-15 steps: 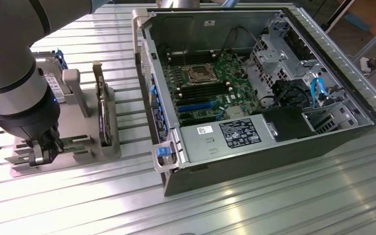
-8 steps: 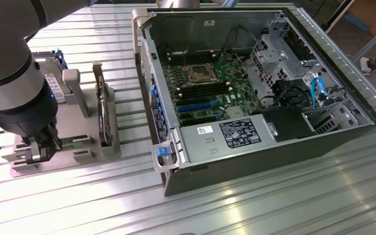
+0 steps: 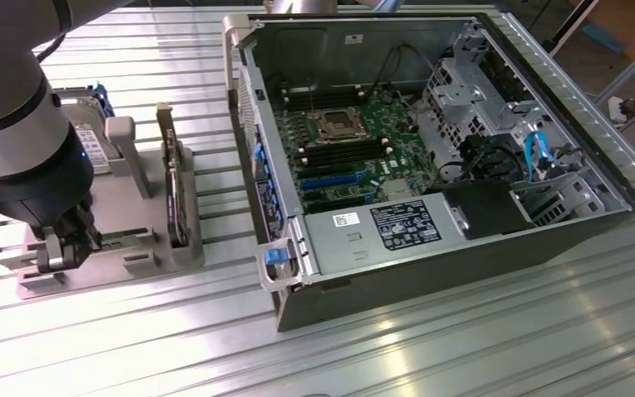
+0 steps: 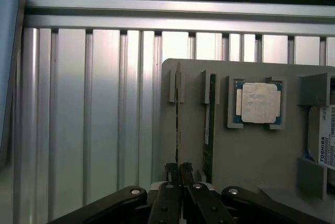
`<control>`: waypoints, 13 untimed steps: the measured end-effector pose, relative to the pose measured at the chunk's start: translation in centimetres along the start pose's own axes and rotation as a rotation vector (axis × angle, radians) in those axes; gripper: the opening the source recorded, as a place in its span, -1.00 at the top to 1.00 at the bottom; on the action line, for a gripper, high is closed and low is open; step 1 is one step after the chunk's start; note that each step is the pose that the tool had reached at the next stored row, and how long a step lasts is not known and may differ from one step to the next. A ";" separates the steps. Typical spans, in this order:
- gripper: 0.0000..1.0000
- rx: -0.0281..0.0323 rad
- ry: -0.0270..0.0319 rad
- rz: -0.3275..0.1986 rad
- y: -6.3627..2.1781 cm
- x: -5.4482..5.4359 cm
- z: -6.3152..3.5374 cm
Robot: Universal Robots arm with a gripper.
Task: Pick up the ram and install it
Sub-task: 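Pick up the ram and move it above insertion slot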
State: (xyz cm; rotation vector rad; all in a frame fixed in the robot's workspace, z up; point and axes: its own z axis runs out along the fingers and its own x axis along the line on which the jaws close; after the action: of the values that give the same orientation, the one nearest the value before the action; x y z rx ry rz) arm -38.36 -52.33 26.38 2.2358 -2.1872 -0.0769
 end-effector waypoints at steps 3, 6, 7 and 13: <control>0.76 0.0001 0.0000 0.000 0.02 0.0 -0.51; 0.76 0.0001 -0.0001 0.000 0.04 0.0 -0.92; 0.76 0.0000 0.0000 0.000 0.05 0.0 -1.05; 0.76 0.0001 -0.0001 0.000 0.09 -0.1 -2.03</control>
State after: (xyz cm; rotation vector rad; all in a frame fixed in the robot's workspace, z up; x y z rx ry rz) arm -38.36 -52.33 28.42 2.2359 -2.1873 -0.0769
